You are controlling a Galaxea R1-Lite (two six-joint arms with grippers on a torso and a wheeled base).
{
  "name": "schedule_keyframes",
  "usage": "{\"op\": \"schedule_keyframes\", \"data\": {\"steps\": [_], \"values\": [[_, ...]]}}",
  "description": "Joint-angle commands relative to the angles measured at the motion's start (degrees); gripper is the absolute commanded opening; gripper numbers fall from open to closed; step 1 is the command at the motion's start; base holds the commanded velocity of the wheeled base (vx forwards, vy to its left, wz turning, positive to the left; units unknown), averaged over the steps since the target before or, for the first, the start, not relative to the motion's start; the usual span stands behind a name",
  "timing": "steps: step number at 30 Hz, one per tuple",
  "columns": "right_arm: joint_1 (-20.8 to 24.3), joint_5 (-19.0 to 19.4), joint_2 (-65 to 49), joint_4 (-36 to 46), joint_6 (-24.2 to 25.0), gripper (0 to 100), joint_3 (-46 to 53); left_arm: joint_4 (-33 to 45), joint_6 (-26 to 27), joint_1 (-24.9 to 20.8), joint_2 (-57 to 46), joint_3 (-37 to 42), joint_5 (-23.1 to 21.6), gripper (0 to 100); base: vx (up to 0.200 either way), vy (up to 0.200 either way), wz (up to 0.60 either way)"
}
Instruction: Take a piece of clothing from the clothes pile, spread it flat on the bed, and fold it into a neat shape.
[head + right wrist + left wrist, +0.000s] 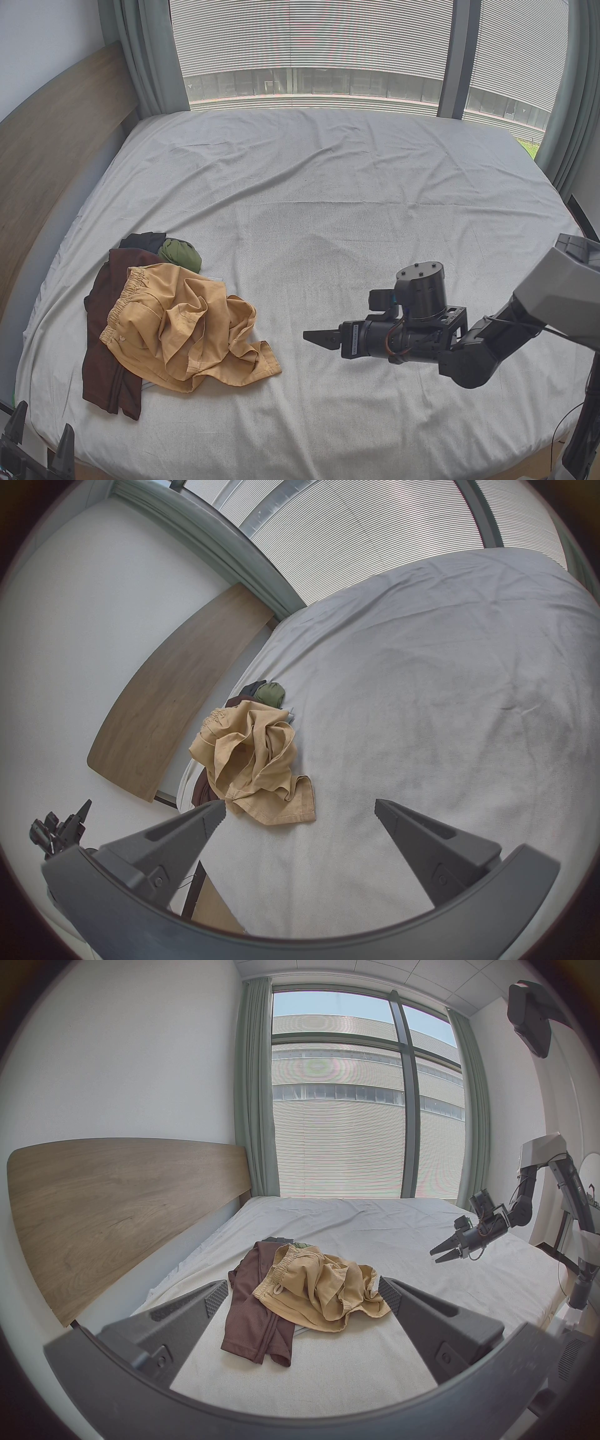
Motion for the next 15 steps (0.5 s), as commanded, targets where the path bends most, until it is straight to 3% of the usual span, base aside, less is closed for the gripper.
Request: {"op": "schedule_keyframes", "data": {"steps": [1,15], "values": [[1.5,-0.1,5.1,1.0,0.5,100,-3.5,0.0,0.0,0.0,-0.8,1.0,0.0,100,0.000,0.000,0.00],[3.5,0.0,13.1,9.9,1.4,100,-14.8,0.0,0.0,0.0,-0.8,1.0,0.0,100,0.000,0.000,0.00]]}}
